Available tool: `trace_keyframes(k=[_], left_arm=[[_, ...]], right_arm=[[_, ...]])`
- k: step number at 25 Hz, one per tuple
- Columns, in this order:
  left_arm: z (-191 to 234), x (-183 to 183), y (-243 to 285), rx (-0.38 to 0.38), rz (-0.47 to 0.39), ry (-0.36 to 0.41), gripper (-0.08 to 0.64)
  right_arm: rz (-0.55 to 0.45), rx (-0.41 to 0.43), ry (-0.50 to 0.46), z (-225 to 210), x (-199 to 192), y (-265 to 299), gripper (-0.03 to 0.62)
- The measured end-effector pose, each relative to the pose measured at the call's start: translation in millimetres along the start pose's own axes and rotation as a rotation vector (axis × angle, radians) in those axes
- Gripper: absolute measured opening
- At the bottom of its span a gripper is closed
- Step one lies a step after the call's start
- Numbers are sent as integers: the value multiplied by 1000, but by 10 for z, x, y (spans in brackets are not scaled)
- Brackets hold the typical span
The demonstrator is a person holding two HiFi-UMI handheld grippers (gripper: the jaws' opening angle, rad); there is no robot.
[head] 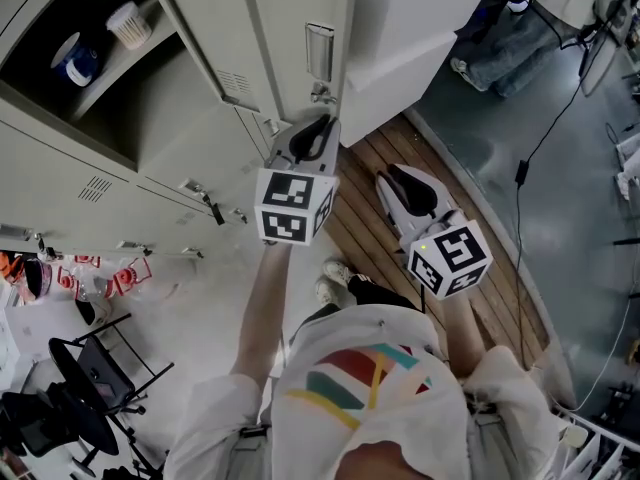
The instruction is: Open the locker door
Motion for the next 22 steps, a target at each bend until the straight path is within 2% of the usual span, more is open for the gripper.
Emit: trace_keyframes(k=[14, 22], left_arm=[[-56, -19, -75, 11, -10, -2, 38], [-34, -76, -191, 12, -5, -30, 82]], right_arm=[[-10, 39, -21, 82, 47, 4, 69], [-17, 78, -38, 194, 66, 65, 69]])
Point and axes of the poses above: the fingertips, and each gripper's own axes: y forward along the fingers, z to its left, x out of its top, the point moved 9 cm from there along -y, backward along the fingers, and after that the axes turned 15 degrees about -x, right-handed, at the moved point
